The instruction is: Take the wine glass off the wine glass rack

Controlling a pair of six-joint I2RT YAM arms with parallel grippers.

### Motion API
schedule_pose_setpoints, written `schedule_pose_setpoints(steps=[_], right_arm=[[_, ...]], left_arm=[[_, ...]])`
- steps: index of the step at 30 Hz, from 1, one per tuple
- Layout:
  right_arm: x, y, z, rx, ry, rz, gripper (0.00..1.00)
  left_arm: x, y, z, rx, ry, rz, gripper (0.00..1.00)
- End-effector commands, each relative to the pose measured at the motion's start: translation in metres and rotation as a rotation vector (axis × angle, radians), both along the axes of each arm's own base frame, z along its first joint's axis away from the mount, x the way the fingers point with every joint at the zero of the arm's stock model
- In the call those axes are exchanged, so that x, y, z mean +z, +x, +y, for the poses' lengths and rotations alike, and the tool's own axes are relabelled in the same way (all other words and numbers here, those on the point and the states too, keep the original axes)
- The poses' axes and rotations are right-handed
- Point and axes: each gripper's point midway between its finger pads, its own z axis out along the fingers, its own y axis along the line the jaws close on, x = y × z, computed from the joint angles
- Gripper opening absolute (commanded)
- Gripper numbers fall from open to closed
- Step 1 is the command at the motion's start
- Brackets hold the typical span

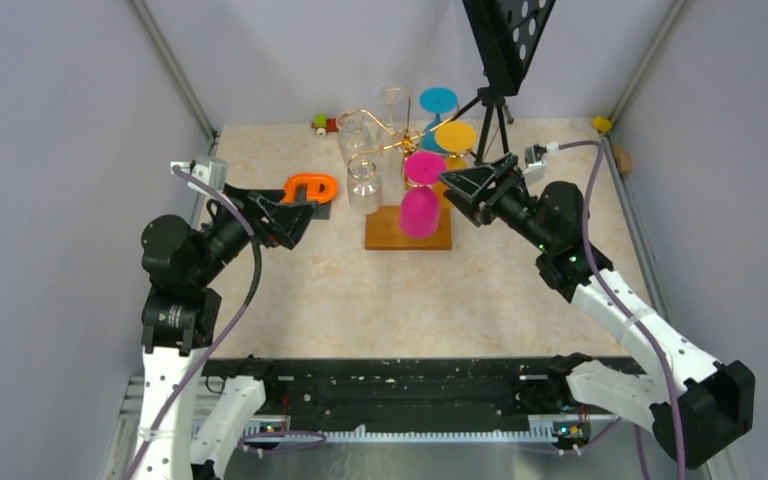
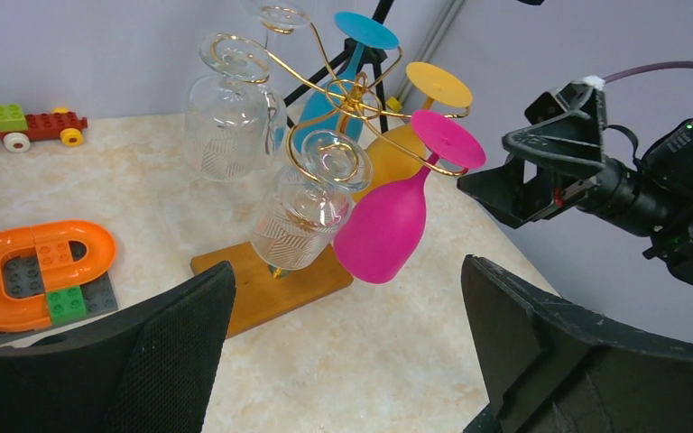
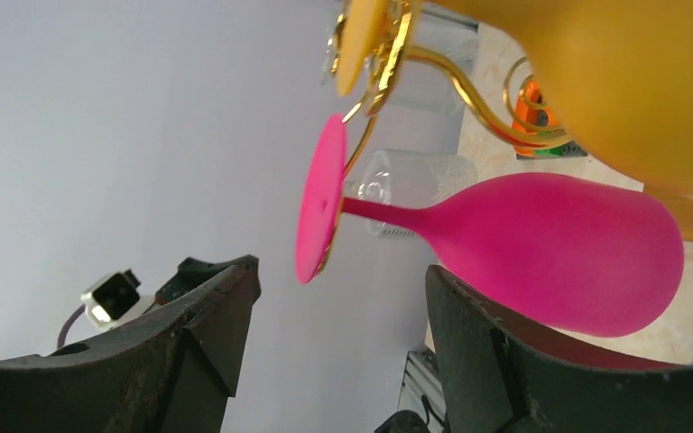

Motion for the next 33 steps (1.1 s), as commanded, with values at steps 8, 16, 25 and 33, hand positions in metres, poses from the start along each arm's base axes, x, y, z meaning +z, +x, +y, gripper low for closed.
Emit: schedule_pose_setpoints(steps=[8, 16, 25, 33], right_arm=[[0.022, 0.031, -0.009, -0.161, 0.13, -0.005, 0.65], [0.001, 0.041, -0.001, -0.165, 0.109, 0.097, 0.56], [0.013, 0.037, 0.007, -0.137, 0.136, 0.058, 0.51], [0.016, 0.041, 0.017, -0.12, 0.141, 0.052, 0.5]], left_arm=[[0.002, 0.005, 0.005, 0.049, 0.013, -0.023, 0.99], [0.002, 0.008, 0.011, 0.088, 0.05, -0.008, 0.99], [0.001, 0.011, 0.01, 0.087, 0.052, 0.021, 0.98], [-0.005, 0.016, 0.02, 0.157, 0.071, 0.044, 0.98]])
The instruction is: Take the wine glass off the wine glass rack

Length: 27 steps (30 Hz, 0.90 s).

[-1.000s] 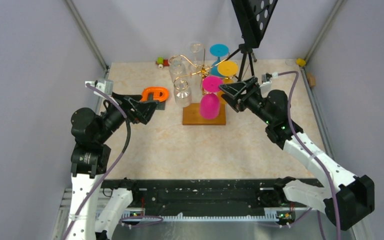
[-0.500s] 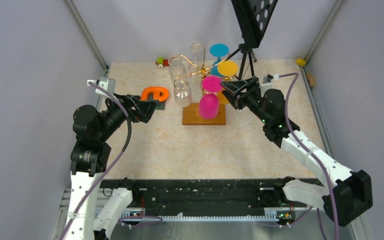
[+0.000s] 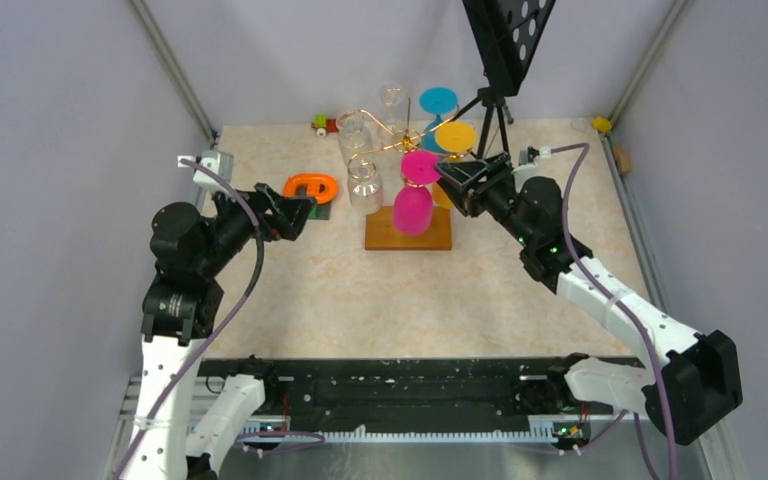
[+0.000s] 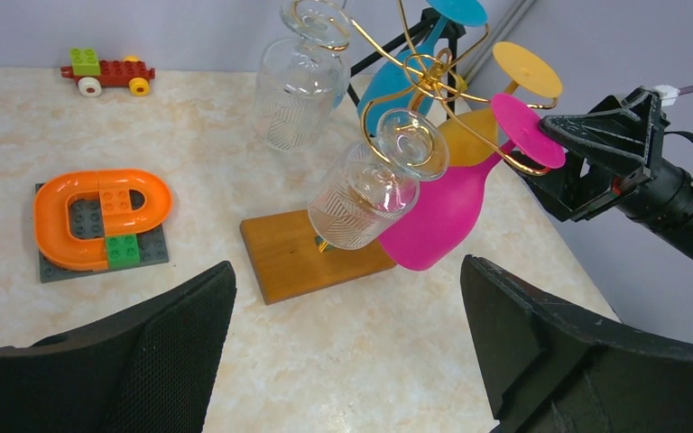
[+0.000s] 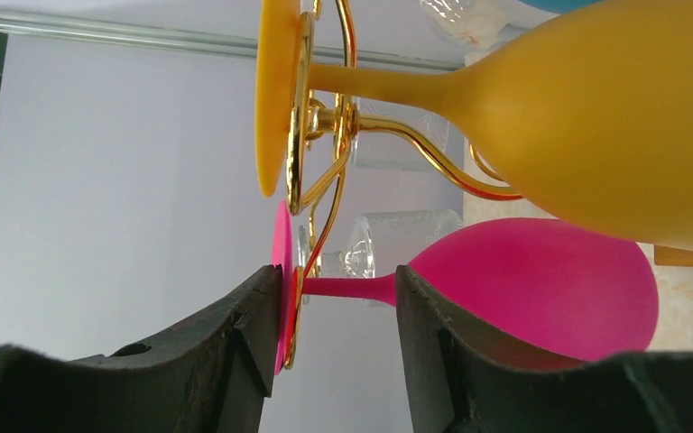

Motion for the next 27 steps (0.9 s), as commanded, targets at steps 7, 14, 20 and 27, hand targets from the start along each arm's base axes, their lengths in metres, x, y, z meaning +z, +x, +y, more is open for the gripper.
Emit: schedule_pose_setpoints(steps=[7, 14, 20, 27], right_arm=[[0.037, 0.001, 0.012, 0.01, 0.014, -0.086, 0.42], [0.04, 0.003, 0.005, -0.031, -0.06, -0.086, 0.28], [0.041, 0.004, 0.003, -0.04, -0.115, -0.071, 0.16], [0.048, 0.002, 0.002, -0.04, -0.108, -0.083, 0.0]], left_arm=[[0.014, -0.005, -0.001, -0.01, 0.011, -0.054, 0.98], [0.011, -0.001, 0.007, 0.057, -0.014, -0.064, 0.97], [0.006, 0.005, 0.016, 0.123, -0.025, -0.057, 0.97], [0.008, 0.005, 0.016, 0.12, 0.006, -0.031, 0.97]])
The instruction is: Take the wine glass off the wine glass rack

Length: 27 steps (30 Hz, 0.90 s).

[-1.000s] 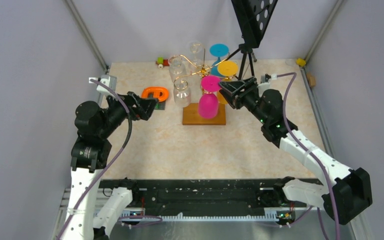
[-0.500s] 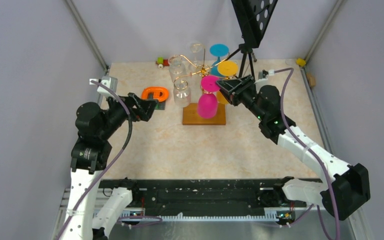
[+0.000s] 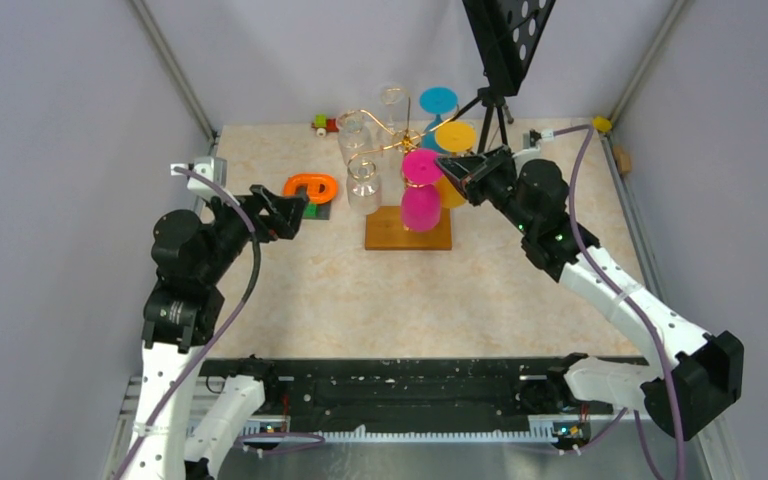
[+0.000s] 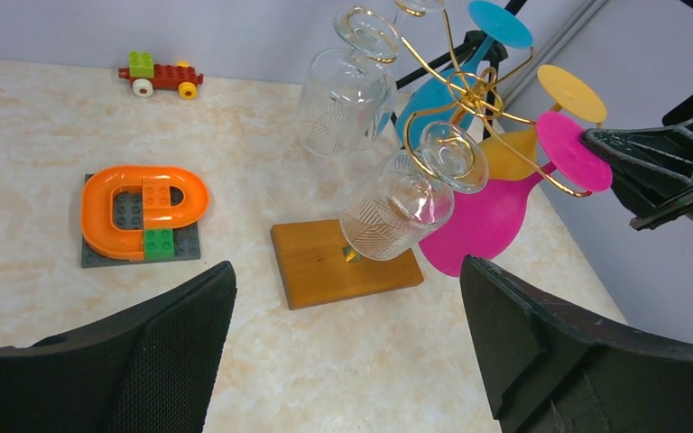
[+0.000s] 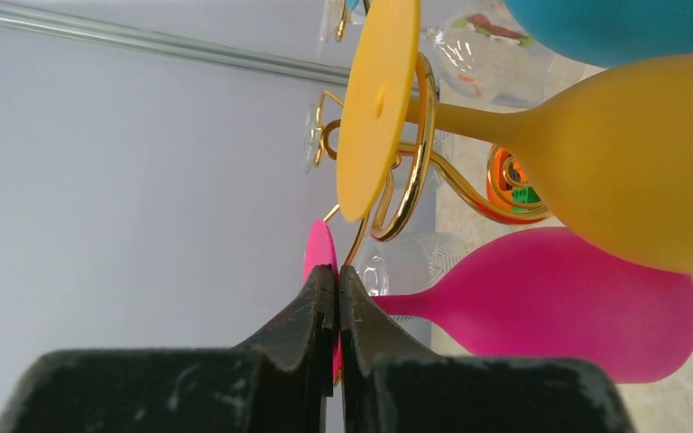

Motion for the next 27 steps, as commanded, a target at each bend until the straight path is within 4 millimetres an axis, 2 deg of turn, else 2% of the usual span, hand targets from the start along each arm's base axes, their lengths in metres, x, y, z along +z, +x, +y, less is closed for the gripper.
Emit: schedule_pose_setpoints(steps=[1, 6, 12, 17, 22, 27], right_arm=[[0.028, -0.006, -0.001, -0.002, 0.004, -0.065, 0.0], [0.044, -0.016, -0.001, 0.026, 0.02, -0.114, 0.0], [0.055, -0.031, 0.004, 0.053, 0.022, -0.141, 0.0], [0.051, -0.037, 0.006, 0.058, 0.026, -0.117, 0.0], [0.052, -0.043, 0.016, 0.086, 0.036, -0.116, 0.0], [0.053, -0.037, 0.023, 0.09, 0.024, -0.127, 0.0]], left_arm=[[0.015, 0.0, -0.001, -0.006, 0.01, -0.037, 0.97], [0.016, -0.002, 0.0, -0.007, 0.018, -0.056, 0.97], [0.014, 0.001, 0.004, 0.018, 0.019, -0.051, 0.97], [0.014, 0.001, 0.005, 0.025, 0.019, -0.052, 0.97], [0.013, 0.003, 0.005, 0.031, 0.015, -0.053, 0.96], [0.01, 0.005, 0.008, 0.05, 0.02, -0.043, 0.96]])
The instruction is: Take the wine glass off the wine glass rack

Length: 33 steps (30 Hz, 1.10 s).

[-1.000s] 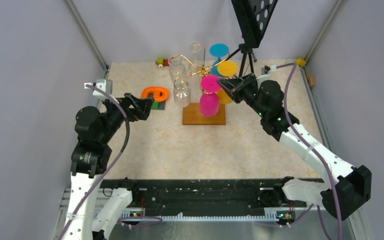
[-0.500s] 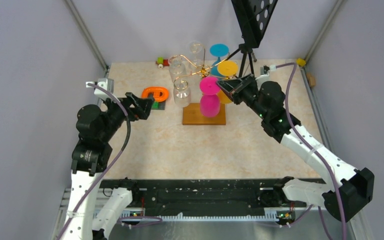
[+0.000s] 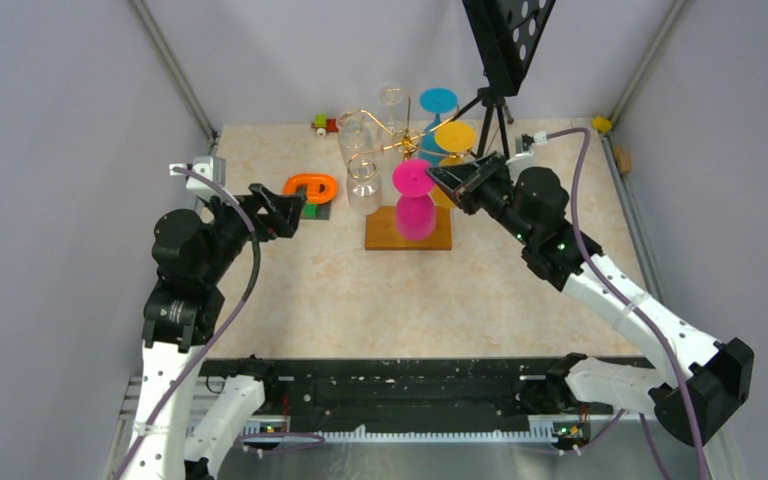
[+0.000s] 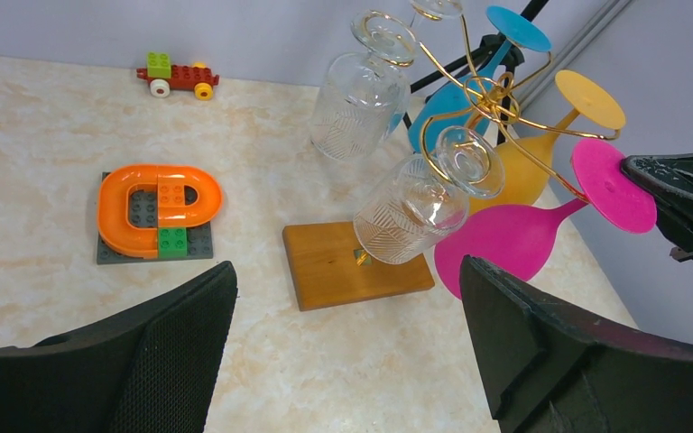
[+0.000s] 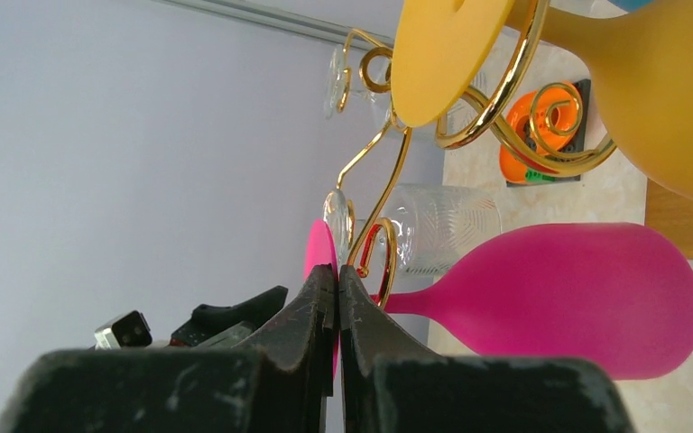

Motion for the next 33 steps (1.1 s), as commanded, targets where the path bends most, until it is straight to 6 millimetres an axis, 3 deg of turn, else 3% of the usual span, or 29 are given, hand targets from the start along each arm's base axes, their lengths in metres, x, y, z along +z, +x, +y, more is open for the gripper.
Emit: schedule_pose_setpoints(steps=[1, 12, 21, 33], right_arm=[[0.043, -0.004, 0.009, 0.027, 0.049, -0.099, 0.0], [0.041, 0.02, 0.01, -0.053, 0.009, -0.106, 0.0], [0.037, 0.04, -0.011, -0.208, -0.016, -0.101, 0.0], [0.039, 0.022, -0.045, -0.301, 0.073, -0.067, 0.0]], left_arm=[[0.013, 0.001, 0.004, 0.024, 0.008, -0.051, 0.96], [0.008, 0.001, 0.006, 0.033, 0.014, -0.044, 0.96], [0.007, 0.001, 0.005, 0.024, 0.017, -0.044, 0.96], [0.009, -0.006, -0.013, -0.085, 0.009, -0.045, 0.96]])
